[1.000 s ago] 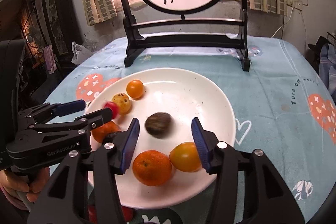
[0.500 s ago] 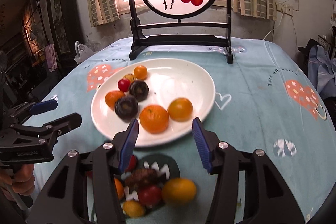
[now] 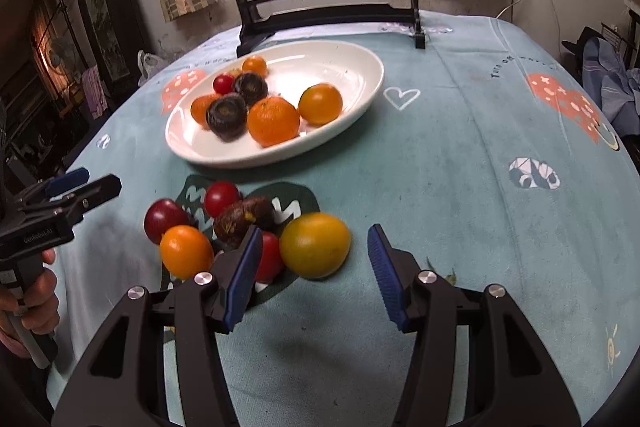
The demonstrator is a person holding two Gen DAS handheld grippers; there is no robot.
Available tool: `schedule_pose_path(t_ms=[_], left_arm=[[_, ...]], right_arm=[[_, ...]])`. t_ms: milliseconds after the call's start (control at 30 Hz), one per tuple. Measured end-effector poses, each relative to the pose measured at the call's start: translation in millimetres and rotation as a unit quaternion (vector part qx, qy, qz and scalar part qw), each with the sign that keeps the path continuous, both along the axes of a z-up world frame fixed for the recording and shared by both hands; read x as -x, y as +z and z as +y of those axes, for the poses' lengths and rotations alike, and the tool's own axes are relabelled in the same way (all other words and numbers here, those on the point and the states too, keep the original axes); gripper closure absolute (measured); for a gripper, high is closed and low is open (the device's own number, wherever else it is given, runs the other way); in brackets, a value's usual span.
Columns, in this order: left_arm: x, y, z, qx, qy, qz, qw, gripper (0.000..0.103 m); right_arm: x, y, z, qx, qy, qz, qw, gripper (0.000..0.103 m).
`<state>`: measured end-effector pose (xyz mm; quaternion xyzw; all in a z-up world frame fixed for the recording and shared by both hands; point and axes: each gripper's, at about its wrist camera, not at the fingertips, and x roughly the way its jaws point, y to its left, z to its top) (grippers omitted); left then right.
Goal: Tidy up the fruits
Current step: 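Grasp a yellow-orange tomato with the right tool while the left tool grasps a dark red plum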
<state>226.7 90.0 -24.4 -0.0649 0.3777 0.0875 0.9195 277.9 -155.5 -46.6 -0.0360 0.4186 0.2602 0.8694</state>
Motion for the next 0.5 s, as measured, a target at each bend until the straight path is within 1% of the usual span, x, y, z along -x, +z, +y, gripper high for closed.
schedule_pose_path(t_ms=[33,100,200,300,400,500], left_arm=[[-0.4,-0.3,0.7,0.003,0.000,0.002,1.0000,0.005],[-1.2,-0.7,2.0,0.009,0.000,0.004,1.0000,0.005],[-0.3,0.4,1.6,0.008,0.000,0.001,1.0000,0.005],[-0.3,0.6,0.1,0.007,-0.003,0.000,1.0000,0.005],[-0.7,0.0,-0.8,0.006,-0.004,0.002,1.0000,0.005],[-1.1,-0.5,-1.3,0.006,-0.004,0.003,1.0000,0.005]], right_arm=[[0.6,-1.6,2.0,0.004,0.004,0.001,1.000,0.049],[1.3,-2.7,3.9,0.002,0.010,0.001,1.000,0.054],[0.2,-3.1,2.2,-0.004,0.009,0.002,1.000,0.056],[-4.8,-4.7,-2.8,-0.016,-0.001,0.010,1.000,0.056],[-12.4,-8.2,-9.7,-0.039,-0.013,0.030,0.999,0.056],[-14.0,-9.2,-10.9,-0.039,-0.018,0.029,0.999,0.057]])
